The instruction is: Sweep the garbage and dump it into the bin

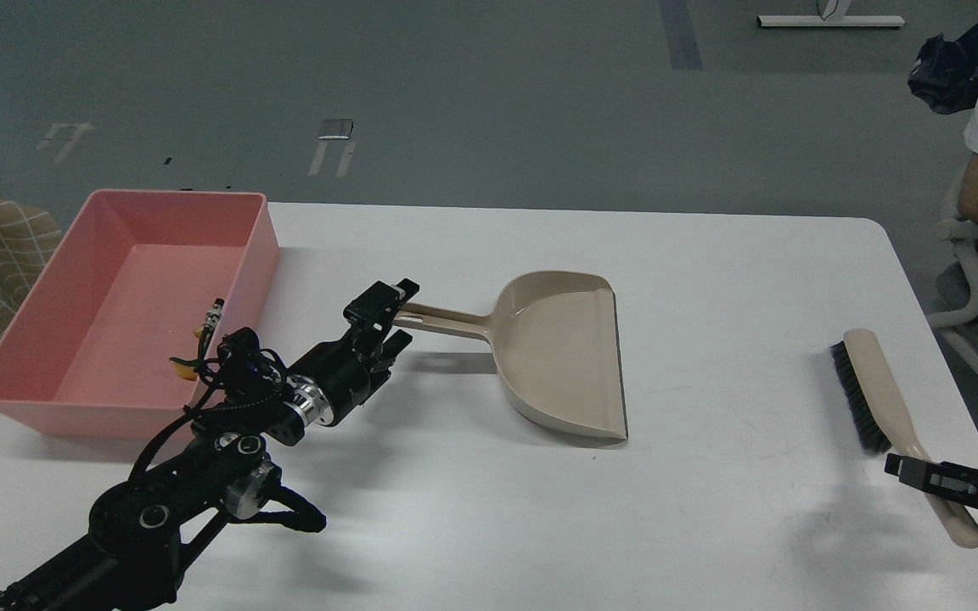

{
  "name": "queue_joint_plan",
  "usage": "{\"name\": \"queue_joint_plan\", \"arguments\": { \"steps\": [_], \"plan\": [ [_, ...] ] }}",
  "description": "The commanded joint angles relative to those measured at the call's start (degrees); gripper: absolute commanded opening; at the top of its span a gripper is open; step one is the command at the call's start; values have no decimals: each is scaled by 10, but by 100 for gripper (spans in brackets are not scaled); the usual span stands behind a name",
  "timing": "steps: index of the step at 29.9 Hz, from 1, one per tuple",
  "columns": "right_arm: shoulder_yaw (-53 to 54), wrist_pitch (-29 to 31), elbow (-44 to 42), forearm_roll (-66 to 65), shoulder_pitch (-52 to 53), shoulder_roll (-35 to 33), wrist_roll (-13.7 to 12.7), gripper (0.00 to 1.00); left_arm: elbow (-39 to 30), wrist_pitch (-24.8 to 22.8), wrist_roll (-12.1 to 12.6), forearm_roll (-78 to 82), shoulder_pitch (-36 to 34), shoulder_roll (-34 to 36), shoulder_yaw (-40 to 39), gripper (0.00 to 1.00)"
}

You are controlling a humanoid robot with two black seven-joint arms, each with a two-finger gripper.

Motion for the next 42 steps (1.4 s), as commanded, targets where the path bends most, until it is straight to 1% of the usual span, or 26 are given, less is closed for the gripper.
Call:
{"name": "queue_joint_plan", "arguments": {
  "steps": [1,6,10,12,16,21,22,23,24,25,27,29,31,33,34,35,36,37,39,41,42],
  "plan": [
    [0,0,1,0,0,0,0,54,0,-1,0,-12,-5,18,-1,94],
    [3,-1,3,1,1,1,0,55,-8,0,0,-30,-16,48,-2,95],
    [9,-2,6,1,2,0,1,55,-36,0,3,-49,-30,74,-3,95],
    [16,-2,6,2,2,-2,1,55,-39,0,4,-63,-44,83,-9,95],
    [49,-2,4,5,2,-7,1,60,-39,-1,7,-77,-72,103,-18,95],
    [112,-3,4,7,2,-8,0,72,-39,-1,8,-83,-100,125,-18,95],
    [136,-4,6,8,2,-8,-2,82,-39,-1,8,-89,-108,130,-18,95],
    [150,-4,6,8,2,-8,-2,86,-39,-2,7,-92,-112,133,-18,95],
    [180,-5,5,16,2,-5,-3,92,-39,-1,4,-98,-122,139,-18,95],
    [217,-5,3,29,1,-1,-5,96,-39,-2,2,-101,-130,143,-18,95],
    [255,-4,-1,47,0,2,-5,100,-38,-2,1,-102,-138,147,-18,96],
    [306,-4,-3,83,0,20,-5,100,-34,-4,-1,-103,-145,152,-21,96],
    [377,-11,-19,117,2,67,-4,100,-30,-7,-2,-118,-144,151,-48,96],
    [421,-11,-39,124,5,105,-4,100,-30,-7,-2,-134,-143,147,-66,96],
    [458,-11,-64,124,17,159,-4,100,-30,-5,-2,-147,-144,144,-77,96],
    [472,-11,-78,124,28,186,-4,100,-30,-4,-3,-153,-145,141,-80,96],
    [488,-9,-106,124,58,241,-4,100,-30,-4,-3,-162,-148,133,-86,96],
    [490,-9,-134,122,89,280,-4,100,-29,-3,-5,-170,-157,128,-94,96],
    [491,-10,-175,123,127,319,-4,100,-20,-3,-6,-184,-175,125,-109,96],
    [495,-11,-198,124,148,335,-1,100,-7,-5,-6,-196,-183,124,-116,96],
    [498,-12,-219,128,172,357,-1,100,4,-7,-6,-210,-192,124,-121,96]
  ]
}}
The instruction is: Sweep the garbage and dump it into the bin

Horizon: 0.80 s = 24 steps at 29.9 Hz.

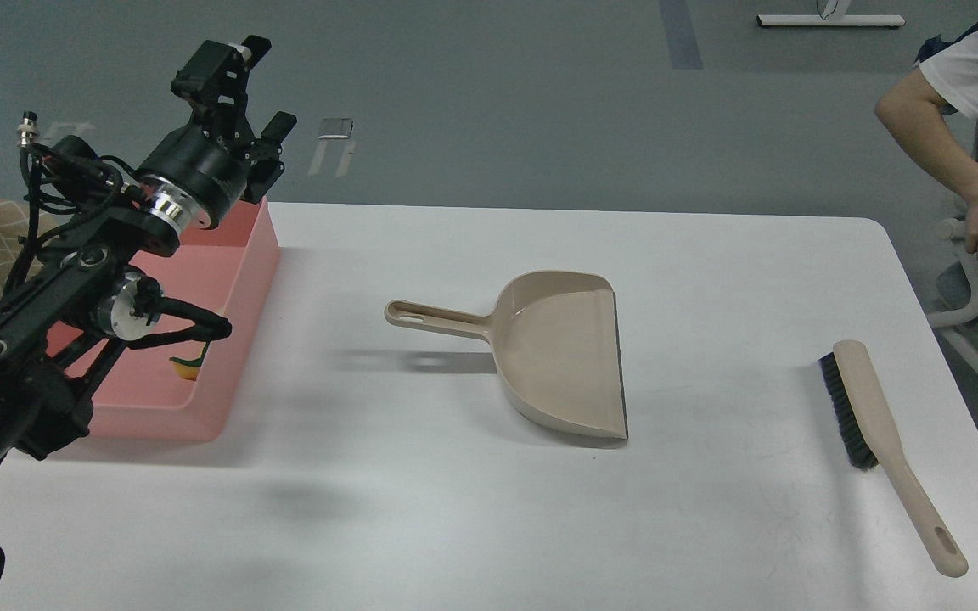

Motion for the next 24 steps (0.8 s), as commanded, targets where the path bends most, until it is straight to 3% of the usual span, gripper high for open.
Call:
{"name": "queue_joint_plan", "arguments": {
  "steps": [1,3,7,10,12,16,24],
  "plan": [
    [11,-2,-58,7,64,63,3,100,28,-5,0,-35,-24,-1,-14,96],
    [21,-5,-114,34,118,138,3,100,62,-5,0,-65,-48,-1,-14,96],
    [27,-6,-167,75,150,180,4,100,112,-12,0,-79,-72,-21,-14,96],
    [27,-8,-195,112,186,205,4,100,162,-58,-1,-79,-90,-62,-14,96],
    [27,-8,-219,140,206,217,4,100,176,-97,-5,-81,-93,-73,-16,96],
    [26,-2,-232,170,220,225,4,100,198,-113,-36,-100,-97,-95,-23,96],
    [26,-2,-223,171,211,271,4,100,192,-113,-34,-104,-91,-120,-14,97]
  ]
}}
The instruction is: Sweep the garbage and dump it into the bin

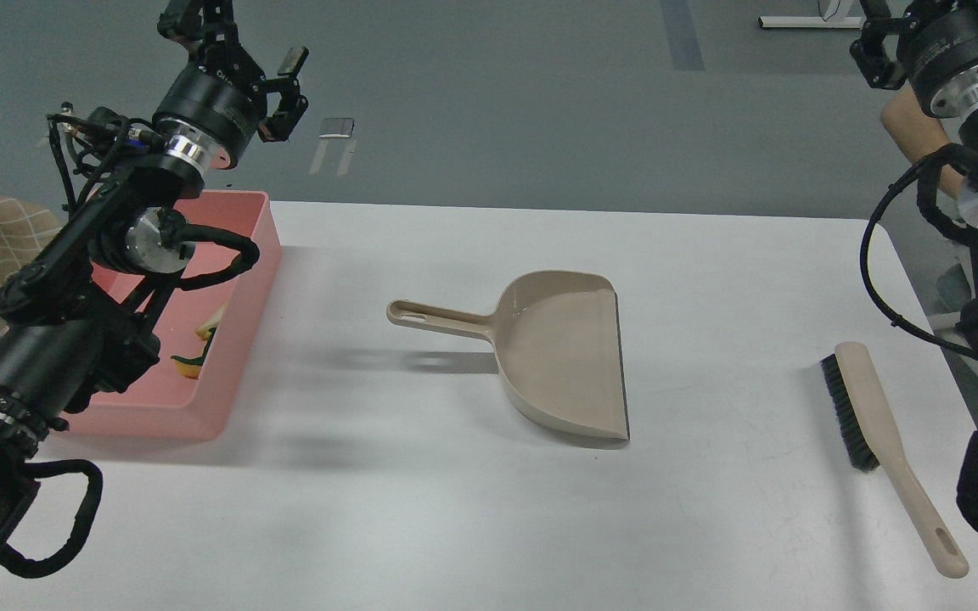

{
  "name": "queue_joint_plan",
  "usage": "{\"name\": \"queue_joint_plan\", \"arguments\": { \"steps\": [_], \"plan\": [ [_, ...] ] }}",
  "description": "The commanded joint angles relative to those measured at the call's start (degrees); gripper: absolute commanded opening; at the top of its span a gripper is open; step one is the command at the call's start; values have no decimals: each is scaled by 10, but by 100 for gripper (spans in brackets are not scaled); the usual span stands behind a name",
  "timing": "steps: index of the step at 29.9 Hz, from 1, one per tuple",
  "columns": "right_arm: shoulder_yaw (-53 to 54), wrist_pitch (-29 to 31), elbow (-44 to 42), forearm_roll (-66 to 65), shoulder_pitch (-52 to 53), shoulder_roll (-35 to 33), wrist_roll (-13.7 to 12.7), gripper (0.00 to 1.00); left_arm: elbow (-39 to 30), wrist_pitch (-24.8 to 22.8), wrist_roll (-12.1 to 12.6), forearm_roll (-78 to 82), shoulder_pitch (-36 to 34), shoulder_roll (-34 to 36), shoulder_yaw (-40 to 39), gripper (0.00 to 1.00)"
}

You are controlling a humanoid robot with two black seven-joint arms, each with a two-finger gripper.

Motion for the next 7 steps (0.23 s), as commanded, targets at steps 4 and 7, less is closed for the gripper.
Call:
{"name": "queue_joint_plan", "arguments": {
  "steps": [4,7],
  "plan": [
    [1,-6,2,0,-10,61,0,100,-12,1,-5,-1,23,-3,-2,97],
    [1,-5,3,0,-11,63,0,100,-12,0,-5,-1,25,1,-2,97]
  ]
}}
